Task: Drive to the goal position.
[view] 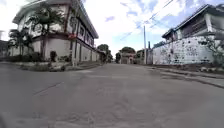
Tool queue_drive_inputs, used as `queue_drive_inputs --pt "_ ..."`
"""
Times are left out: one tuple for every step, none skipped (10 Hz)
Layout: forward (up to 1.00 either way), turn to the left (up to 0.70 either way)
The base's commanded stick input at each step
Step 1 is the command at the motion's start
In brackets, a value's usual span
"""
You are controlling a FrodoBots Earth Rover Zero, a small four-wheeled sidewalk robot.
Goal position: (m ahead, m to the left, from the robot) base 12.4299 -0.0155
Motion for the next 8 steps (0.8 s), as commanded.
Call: queue_drive_inputs --pt "1.0 0.0" --pt "1.0 0.08" --pt "1.0 0.12" --pt "1.0 0.08" --pt "1.0 0.01" --pt "1.0 -0.22" --pt "1.0 -0.4" --pt "1.0 -0.4"
